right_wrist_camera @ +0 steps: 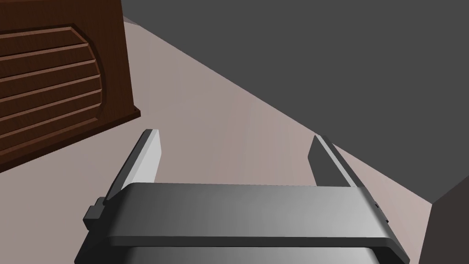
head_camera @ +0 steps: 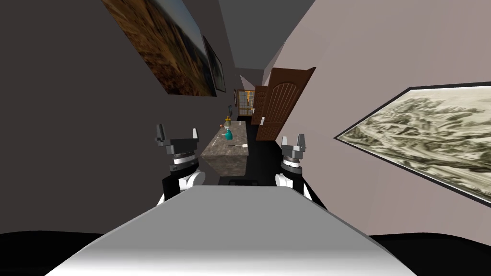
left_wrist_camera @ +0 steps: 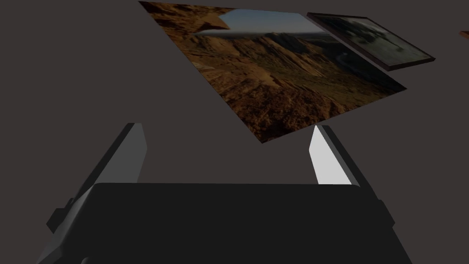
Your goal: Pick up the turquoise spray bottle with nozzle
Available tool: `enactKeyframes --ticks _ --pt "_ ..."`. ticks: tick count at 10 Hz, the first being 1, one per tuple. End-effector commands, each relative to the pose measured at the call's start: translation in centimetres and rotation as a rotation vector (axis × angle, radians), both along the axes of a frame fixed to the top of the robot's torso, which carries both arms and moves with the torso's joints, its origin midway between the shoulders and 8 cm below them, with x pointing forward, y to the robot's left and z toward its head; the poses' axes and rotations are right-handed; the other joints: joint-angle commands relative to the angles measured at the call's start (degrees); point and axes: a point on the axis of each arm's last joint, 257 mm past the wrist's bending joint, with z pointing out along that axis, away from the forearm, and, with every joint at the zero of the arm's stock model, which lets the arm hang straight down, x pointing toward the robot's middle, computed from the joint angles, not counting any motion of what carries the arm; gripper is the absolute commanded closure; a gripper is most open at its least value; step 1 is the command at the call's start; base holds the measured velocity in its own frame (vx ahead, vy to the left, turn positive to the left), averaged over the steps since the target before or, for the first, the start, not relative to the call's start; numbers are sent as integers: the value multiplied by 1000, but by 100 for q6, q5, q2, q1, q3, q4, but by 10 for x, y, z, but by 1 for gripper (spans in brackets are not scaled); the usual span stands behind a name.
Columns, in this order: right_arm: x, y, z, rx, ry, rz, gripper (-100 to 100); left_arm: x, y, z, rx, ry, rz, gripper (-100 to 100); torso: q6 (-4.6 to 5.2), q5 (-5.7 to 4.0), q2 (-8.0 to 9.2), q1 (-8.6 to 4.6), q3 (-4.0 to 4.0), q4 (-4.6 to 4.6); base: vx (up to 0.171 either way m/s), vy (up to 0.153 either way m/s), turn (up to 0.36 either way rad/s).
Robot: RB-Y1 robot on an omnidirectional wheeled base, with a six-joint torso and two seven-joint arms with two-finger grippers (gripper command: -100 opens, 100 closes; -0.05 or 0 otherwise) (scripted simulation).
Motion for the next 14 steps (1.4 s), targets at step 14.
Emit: enactKeyframes --ticks 14 --pt "0 0 0 0 0 0 0 -22 101 -50 -406 -17 -62 -100 0 -3 -25 -12 -14 -5 3 -132 65"
